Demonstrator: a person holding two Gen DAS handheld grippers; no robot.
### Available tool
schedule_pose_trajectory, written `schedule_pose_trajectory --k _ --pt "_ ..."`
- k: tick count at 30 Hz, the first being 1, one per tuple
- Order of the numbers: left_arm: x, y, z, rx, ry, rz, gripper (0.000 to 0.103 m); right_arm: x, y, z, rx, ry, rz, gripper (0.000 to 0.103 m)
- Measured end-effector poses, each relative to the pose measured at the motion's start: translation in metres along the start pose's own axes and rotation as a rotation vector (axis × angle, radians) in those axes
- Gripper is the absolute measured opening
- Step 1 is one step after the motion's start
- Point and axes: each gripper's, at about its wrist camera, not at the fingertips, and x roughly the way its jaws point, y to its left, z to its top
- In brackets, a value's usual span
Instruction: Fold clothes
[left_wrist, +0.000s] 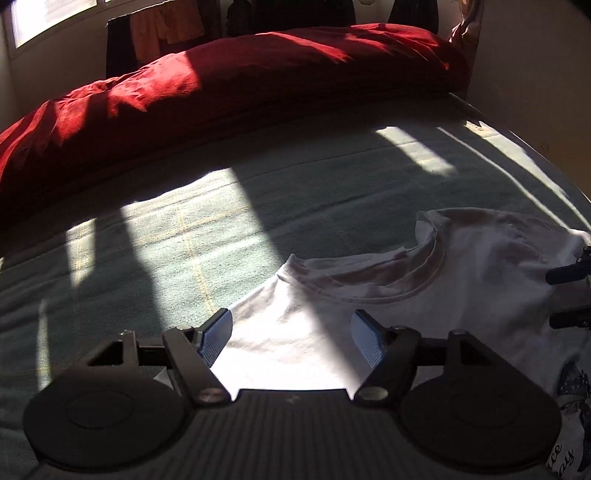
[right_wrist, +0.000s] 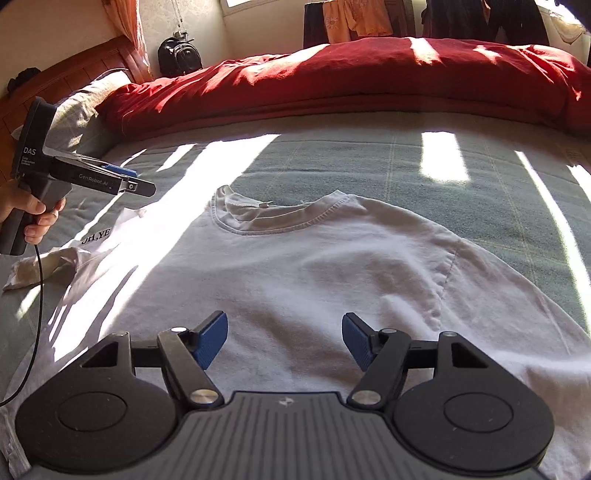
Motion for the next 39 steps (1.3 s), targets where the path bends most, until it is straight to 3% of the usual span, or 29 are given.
schedule_pose_trajectory --k 3,7,9,12,16,19,22,26,31,33,35,36,38,39 --pt "0.022 -0.032 0.001 0.011 0.037 -0.142 0.071 0.019 -0.001 0.012 -0.025 0.004 0.021 0.073" --pt "0.068 -0.039 0.004 -0.036 0.094 -0.216 0.071 0.049 -0.003 0.025 -0.058 0.054 0.027 0.073" --pt "0.086 -0.034 0.002 -0.072 0.107 -0.196 0.071 0.060 -0.010 0.027 -0.060 0.084 0.024 0.073" --pt "0.093 -0.020 0.007 -0.077 0.045 -0.063 0.072 0.069 -0.022 0.027 -0.064 0.089 0.014 0.073" --pt "0.085 0.012 0.015 -0.204 -0.012 -0.036 0.069 0.062 -0.033 0.043 -0.091 0.057 0.021 0.073" --pt "0.077 0.014 0.021 -0.153 -0.063 0.006 0.070 0.060 -0.039 0.067 -0.141 0.024 0.040 0.071" --pt "0.086 0.031 0.027 -0.153 -0.059 0.051 0.070 0.078 -0.046 0.095 -0.177 0.017 0.033 0.063" --pt "0.110 0.049 0.025 -0.181 0.017 0.000 0.069 0.112 -0.056 0.116 -0.172 0.026 0.065 0.062" --pt "0.109 0.039 0.015 -0.089 0.038 -0.049 0.068 0.148 -0.064 0.120 -0.172 0.080 0.089 0.063" --pt "0.104 0.032 0.012 -0.057 0.034 -0.034 0.058 0.156 -0.062 0.115 -0.217 0.112 0.090 0.063" --pt "0.100 0.026 0.011 -0.035 0.023 -0.002 0.038 0.154 -0.057 0.110 -0.277 0.123 0.092 0.062" --pt "0.097 0.022 0.010 -0.024 0.017 0.015 0.033 0.151 -0.054 0.109 -0.296 0.131 0.102 0.058" --pt "0.092 0.016 0.008 -0.001 0.007 0.047 0.014 0.146 -0.047 0.106 -0.343 0.140 0.109 0.030" --pt "0.090 0.012 0.007 0.010 0.001 0.063 0.012 0.143 -0.043 0.104 -0.373 0.136 0.102 0.026"
